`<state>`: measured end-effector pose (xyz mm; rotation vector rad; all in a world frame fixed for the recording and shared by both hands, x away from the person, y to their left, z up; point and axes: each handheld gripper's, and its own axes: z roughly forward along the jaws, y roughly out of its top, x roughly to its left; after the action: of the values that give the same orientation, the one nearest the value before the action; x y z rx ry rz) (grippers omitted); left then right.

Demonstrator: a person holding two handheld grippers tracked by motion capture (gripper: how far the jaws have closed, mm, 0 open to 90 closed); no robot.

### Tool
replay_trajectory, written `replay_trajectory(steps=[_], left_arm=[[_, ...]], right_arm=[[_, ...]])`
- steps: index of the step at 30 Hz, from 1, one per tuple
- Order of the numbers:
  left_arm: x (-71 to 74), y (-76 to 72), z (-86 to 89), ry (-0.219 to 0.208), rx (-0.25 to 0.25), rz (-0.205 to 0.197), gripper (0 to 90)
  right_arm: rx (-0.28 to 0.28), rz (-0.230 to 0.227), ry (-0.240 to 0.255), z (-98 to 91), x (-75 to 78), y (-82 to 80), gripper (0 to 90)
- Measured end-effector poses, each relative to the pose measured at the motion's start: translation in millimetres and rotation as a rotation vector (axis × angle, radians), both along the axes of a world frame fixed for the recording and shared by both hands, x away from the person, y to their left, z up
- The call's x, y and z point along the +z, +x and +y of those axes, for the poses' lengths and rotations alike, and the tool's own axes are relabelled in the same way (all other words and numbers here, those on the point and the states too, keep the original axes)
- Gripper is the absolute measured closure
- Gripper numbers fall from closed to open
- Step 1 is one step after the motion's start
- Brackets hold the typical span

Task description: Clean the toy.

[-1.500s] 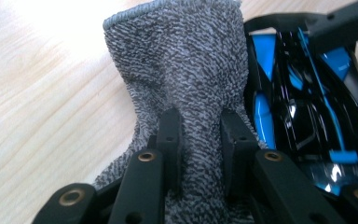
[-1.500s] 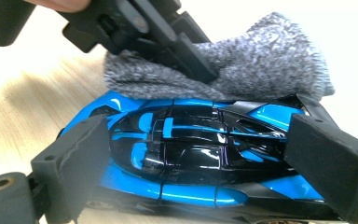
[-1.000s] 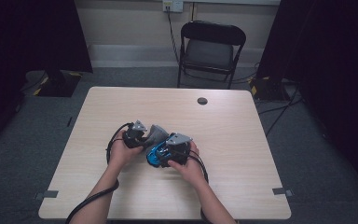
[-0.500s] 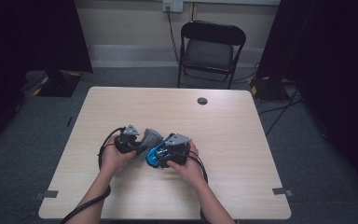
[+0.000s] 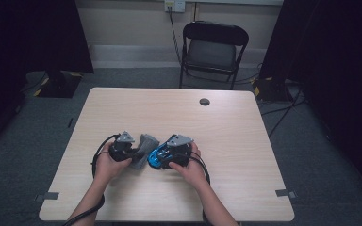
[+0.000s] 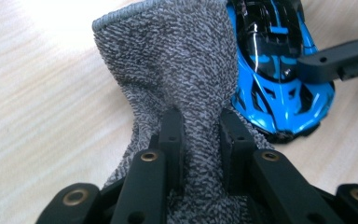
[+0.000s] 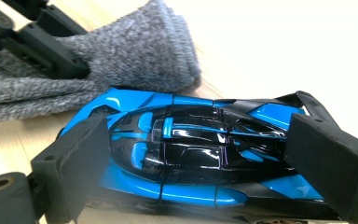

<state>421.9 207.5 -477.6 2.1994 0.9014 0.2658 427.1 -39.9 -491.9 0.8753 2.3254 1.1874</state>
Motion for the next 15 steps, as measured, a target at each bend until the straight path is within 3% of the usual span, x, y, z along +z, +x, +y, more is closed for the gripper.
replay_trajectory(steps=[15], left_arm=[[2.9, -20.9, 11.9, -0.023, -0.014, 0.046, 74.1]], right_arm=[[-0.002, -0.006, 0.008, -0.4, -1.0, -0.2, 6.3]])
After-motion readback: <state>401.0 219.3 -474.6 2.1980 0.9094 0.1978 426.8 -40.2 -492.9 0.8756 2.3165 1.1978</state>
